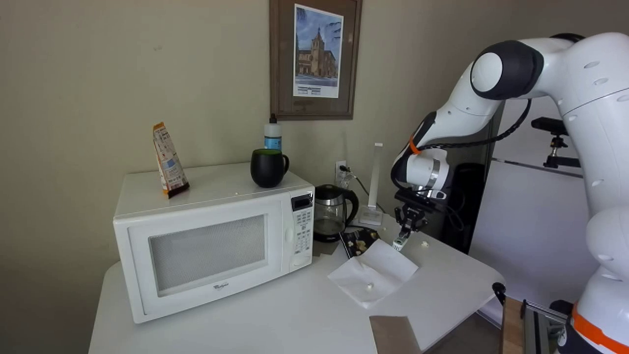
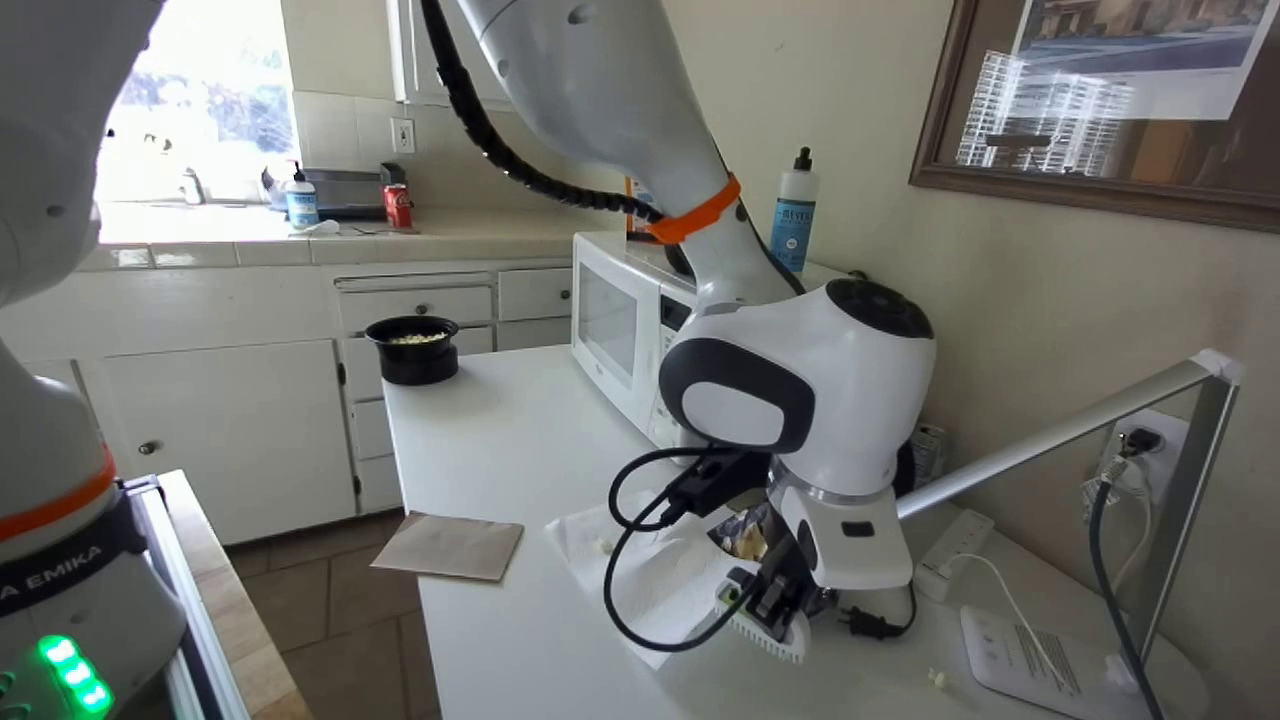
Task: Use the brush to scrub the right side of the counter.
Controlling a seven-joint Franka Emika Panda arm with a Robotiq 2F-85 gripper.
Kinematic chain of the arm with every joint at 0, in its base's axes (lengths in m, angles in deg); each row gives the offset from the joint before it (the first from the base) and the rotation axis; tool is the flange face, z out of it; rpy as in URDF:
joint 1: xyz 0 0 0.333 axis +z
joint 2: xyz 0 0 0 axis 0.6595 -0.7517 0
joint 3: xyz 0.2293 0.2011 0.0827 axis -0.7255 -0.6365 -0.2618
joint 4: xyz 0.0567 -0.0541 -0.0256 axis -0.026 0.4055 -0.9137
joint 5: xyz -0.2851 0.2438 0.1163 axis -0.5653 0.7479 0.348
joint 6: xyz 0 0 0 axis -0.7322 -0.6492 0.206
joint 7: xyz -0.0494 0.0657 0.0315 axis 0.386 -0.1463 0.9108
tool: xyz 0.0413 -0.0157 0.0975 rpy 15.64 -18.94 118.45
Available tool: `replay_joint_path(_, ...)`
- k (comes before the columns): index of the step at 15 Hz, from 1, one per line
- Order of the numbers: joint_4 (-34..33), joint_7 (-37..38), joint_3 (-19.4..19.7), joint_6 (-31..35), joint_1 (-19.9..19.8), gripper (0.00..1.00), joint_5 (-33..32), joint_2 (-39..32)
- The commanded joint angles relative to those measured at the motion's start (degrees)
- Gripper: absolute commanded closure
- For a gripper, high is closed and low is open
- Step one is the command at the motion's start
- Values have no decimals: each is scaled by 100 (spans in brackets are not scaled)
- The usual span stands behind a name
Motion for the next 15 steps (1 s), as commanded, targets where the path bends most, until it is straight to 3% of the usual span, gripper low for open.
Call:
replay_joint_path(1,-72,185,302,-343,234,94,-185,87)
replay_joint_path(5,-65,158,481,116,373,94,-232,78)
replay_joint_path(8,-70,-694,-61,-434,-4,94,208,245)
replay_joint_path(15,1,-1439,-340,-1359,259,94,123,202)
